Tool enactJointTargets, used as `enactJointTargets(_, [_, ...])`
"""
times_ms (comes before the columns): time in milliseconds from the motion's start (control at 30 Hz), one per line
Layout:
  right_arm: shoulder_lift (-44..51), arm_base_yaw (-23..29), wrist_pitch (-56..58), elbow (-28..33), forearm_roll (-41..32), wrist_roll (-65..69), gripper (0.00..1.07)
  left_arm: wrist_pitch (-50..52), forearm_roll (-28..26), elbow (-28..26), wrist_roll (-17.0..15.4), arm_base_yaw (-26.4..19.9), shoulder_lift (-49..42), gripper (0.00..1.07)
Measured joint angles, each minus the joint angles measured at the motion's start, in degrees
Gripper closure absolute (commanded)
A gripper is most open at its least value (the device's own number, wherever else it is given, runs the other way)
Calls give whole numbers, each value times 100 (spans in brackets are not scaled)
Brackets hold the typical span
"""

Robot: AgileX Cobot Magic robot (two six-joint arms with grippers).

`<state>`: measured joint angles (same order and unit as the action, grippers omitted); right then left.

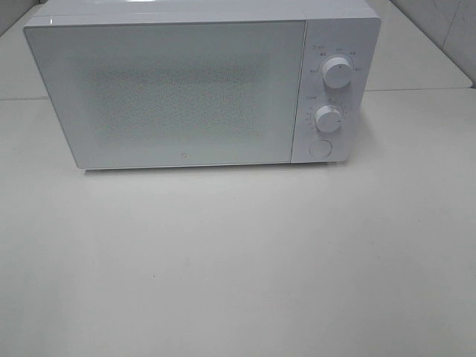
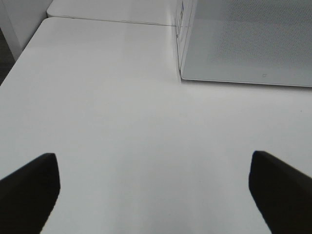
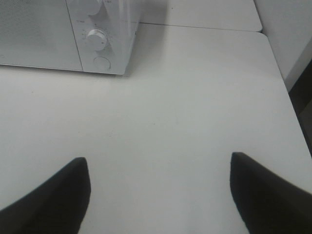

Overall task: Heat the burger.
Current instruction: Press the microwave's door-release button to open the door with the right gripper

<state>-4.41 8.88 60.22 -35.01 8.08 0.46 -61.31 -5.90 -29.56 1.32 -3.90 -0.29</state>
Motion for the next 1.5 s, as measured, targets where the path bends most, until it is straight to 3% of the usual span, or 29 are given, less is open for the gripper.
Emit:
enactJointTargets(400, [470, -458, -372, 659, -92, -6, 31, 0, 0, 0, 0, 0, 0, 9])
enactJointTargets(1500, [470, -458, -470, 693, -149, 11, 31, 0, 0, 0, 0, 0, 0, 9])
